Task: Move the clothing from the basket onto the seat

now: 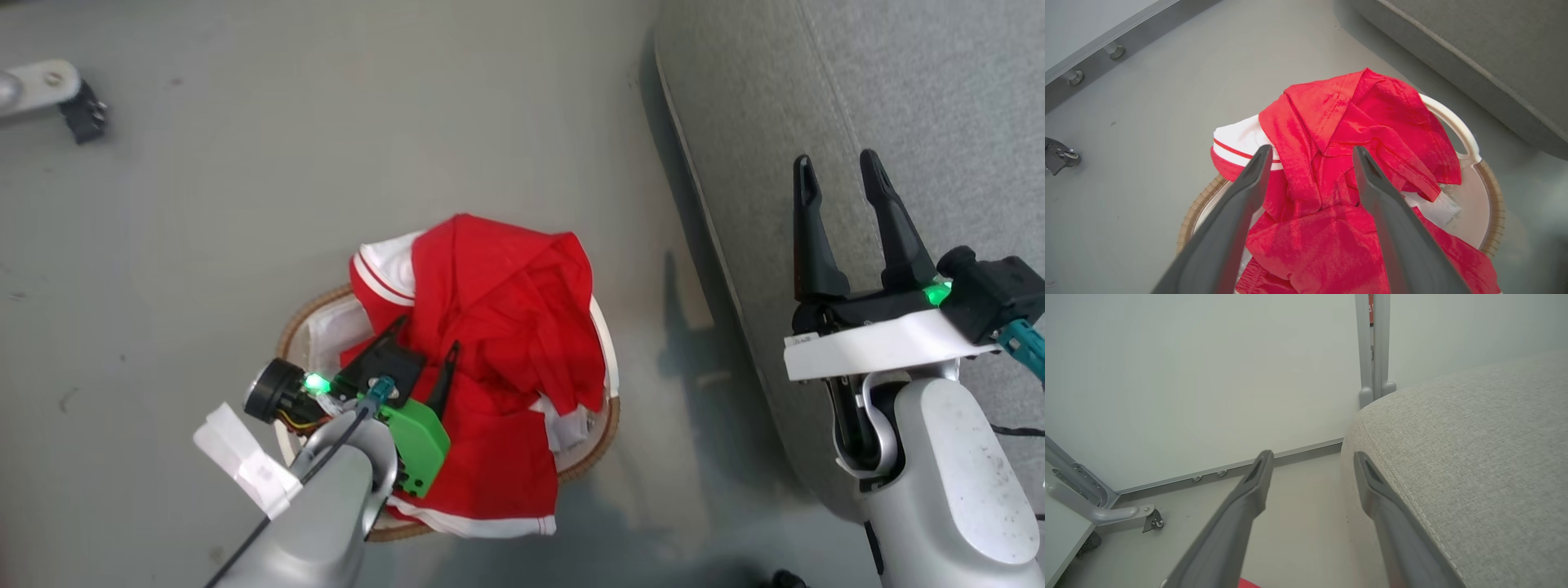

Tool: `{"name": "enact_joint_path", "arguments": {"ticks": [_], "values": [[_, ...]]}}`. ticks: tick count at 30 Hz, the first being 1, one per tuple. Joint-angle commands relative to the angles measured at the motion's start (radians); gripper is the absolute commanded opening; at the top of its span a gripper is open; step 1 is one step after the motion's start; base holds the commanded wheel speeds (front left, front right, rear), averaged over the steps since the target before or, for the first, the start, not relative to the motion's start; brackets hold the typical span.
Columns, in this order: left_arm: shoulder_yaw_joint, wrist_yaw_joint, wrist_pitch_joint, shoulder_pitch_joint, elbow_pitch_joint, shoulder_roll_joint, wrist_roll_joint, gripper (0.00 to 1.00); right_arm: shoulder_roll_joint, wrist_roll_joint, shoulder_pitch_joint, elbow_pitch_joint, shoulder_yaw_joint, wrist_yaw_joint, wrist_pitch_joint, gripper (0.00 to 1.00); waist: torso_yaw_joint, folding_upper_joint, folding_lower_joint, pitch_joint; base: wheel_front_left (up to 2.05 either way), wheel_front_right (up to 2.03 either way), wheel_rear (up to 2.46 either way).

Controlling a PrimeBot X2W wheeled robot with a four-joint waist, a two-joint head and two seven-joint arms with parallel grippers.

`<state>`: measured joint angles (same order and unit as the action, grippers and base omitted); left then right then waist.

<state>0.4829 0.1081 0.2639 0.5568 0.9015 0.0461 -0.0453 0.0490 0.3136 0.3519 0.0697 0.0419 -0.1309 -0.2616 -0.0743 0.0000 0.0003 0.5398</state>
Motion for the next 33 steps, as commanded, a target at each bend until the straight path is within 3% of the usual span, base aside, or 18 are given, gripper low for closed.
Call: {"name": "enact_joint_path", "arguments": {"ticks": [1,7,17,24,25,26,28,29,33], "values": [[0.003,-0.007,0.001,0.045,0.035,0.008,0.000,1.00,0.002,0.007,0.018,-0.010,0.004,0.000,-0.005,1.00,-0.093,0.0000,-0.0003,0.146,0.00,0.00,0.00],[0.017,-0.056,-0.010,0.152,0.173,0.008,-0.041,1.00,0.002,0.024,0.052,-0.039,0.043,0.000,-0.005,1.00,-0.133,0.0000,-0.0003,0.231,0.00,0.00,0.00],[-0.051,-0.188,-0.006,0.253,0.319,0.022,-0.102,1.00,0.002,0.047,0.082,-0.070,0.071,0.000,-0.005,1.00,-0.176,0.0000,-0.0003,0.312,0.00,0.00,0.00],[-0.059,-0.190,0.000,0.280,0.330,0.027,-0.117,1.00,0.002,0.060,0.089,-0.071,0.077,0.000,-0.005,1.00,-0.187,0.0000,-0.0003,0.327,0.00,0.00,0.00],[-0.063,-0.193,0.001,0.283,0.328,0.027,-0.123,0.91,0.002,0.064,0.090,-0.071,0.079,0.000,-0.005,1.00,-0.189,0.0000,-0.0003,0.327,0.00,0.00,0.00],[-0.066,-0.196,0.001,0.284,0.324,0.026,-0.127,0.75,0.003,0.066,0.090,-0.071,0.080,0.000,-0.005,1.00,-0.190,0.0000,-0.0003,0.327,0.00,0.00,0.00],[-0.071,-0.191,0.002,0.283,0.308,0.024,-0.135,0.14,0.003,0.072,0.090,-0.070,0.082,0.000,-0.005,1.00,-0.190,0.0000,-0.0003,0.325,0.00,0.00,0.00],[-0.073,-0.187,0.002,0.275,0.297,0.023,-0.139,0.00,0.003,0.074,0.089,-0.068,0.083,0.000,-0.005,1.00,-0.190,0.0000,-0.0003,0.322,0.00,0.00,0.00],[-0.059,-0.188,0.002,0.233,0.241,0.026,-0.124,0.00,0.003,0.076,0.075,-0.057,0.083,0.000,-0.005,1.00,-0.180,0.0000,-0.0003,0.302,0.00,0.00,0.00]]}}
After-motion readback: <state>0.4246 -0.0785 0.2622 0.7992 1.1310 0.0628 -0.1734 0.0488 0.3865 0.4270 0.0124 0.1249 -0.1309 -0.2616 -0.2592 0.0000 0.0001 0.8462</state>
